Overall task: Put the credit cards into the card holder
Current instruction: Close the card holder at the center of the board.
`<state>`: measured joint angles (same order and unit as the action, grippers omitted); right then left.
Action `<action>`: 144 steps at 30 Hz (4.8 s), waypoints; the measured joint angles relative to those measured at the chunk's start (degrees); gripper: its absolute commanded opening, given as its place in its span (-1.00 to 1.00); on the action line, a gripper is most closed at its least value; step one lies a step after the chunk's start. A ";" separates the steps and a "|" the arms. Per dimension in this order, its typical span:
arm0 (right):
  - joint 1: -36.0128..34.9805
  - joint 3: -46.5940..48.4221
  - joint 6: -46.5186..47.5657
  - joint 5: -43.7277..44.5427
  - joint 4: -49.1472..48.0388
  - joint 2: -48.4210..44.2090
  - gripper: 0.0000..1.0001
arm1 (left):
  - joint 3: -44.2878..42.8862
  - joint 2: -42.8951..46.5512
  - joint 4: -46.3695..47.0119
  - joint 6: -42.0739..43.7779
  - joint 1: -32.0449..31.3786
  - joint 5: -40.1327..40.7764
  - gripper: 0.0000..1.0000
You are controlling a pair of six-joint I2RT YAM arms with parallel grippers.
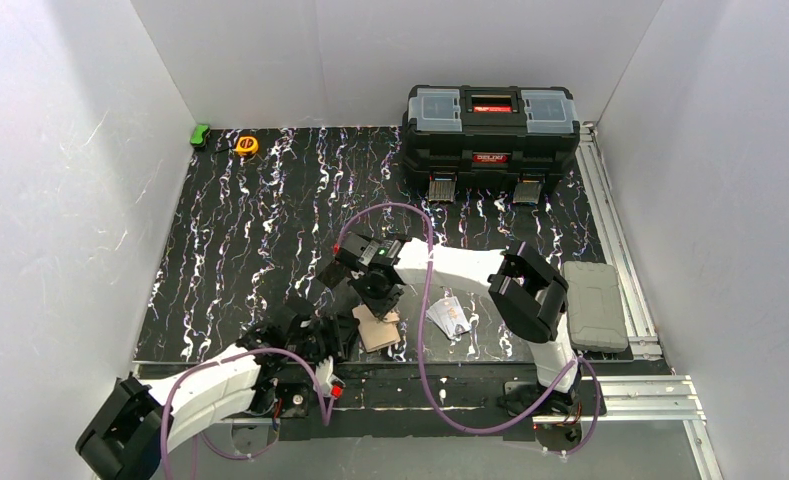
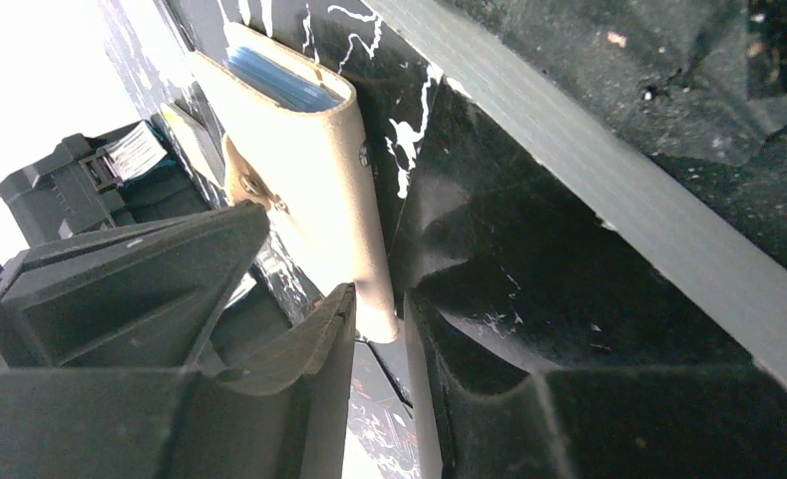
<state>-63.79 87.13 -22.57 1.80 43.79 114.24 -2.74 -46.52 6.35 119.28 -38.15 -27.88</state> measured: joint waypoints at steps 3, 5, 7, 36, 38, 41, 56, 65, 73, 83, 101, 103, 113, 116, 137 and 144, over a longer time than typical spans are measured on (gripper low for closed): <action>0.02 -0.04 0.00 -0.50 -0.46 0.00 -0.97 | -0.85 -1.64 -0.22 0.68 0.00 -1.01 -0.48; 0.02 -0.13 0.00 -0.57 -0.59 0.00 -0.97 | -1.38 -2.99 0.09 0.98 0.00 -1.64 -0.46; 0.02 -0.55 0.00 -0.66 -0.85 -0.15 -0.97 | -1.75 -4.09 0.44 1.20 0.00 -2.34 -0.46; 0.15 1.79 0.28 2.25 2.45 -0.50 -0.12 | -5.57 -12.33 1.68 1.25 -0.72 -0.83 -0.63; -0.11 2.97 0.28 2.84 3.28 -0.50 -0.18 | -5.57 -12.11 1.40 1.25 -0.72 -0.61 -0.63; -0.48 4.35 0.31 3.72 4.42 -0.48 -0.21 | -5.57 -12.04 1.31 1.25 -0.72 -0.57 -0.63; -2.67 9.75 0.17 5.86 12.26 3.63 -0.21 | -5.57 -12.02 1.27 1.25 -0.72 -0.52 -0.63; -2.67 10.05 -0.09 6.93 14.10 5.03 -0.44 | -5.64 -12.02 1.16 1.25 -0.96 -0.22 -0.63; -2.67 10.05 -0.11 7.23 14.32 5.03 -0.75 | -5.64 -11.91 1.11 1.25 -1.09 0.02 -0.63; -2.67 10.23 -0.02 6.84 14.12 5.03 -0.97 | -5.62 -11.76 1.07 1.22 -1.49 0.50 -0.62; -2.19 10.21 1.33 2.32 11.52 5.77 -0.97 | -5.64 -11.69 1.01 1.22 -2.14 1.07 -0.62; -2.12 10.21 1.55 2.08 11.34 6.23 -0.97 | -5.64 -11.69 0.98 1.22 -2.21 1.11 -0.62; -1.84 10.19 1.90 1.57 11.41 6.99 -0.97 | -5.90 -11.72 0.63 1.22 -2.58 1.57 -0.62; -1.84 10.19 2.01 1.42 11.41 6.99 -0.97 | -5.90 -11.72 0.63 1.22 -2.60 1.62 -0.62; -1.97 8.52 3.43 0.98 10.01 5.95 -0.97 | -5.90 -11.72 0.70 1.22 -2.95 2.03 -0.62; -1.95 8.52 4.46 0.24 10.01 5.97 -0.97 | -5.90 -11.72 0.70 1.22 -2.97 2.05 -0.61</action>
<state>-65.73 95.66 -18.11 2.04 53.80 120.20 -8.64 -58.24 7.05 120.51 -41.12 -25.82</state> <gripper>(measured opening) 0.022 0.188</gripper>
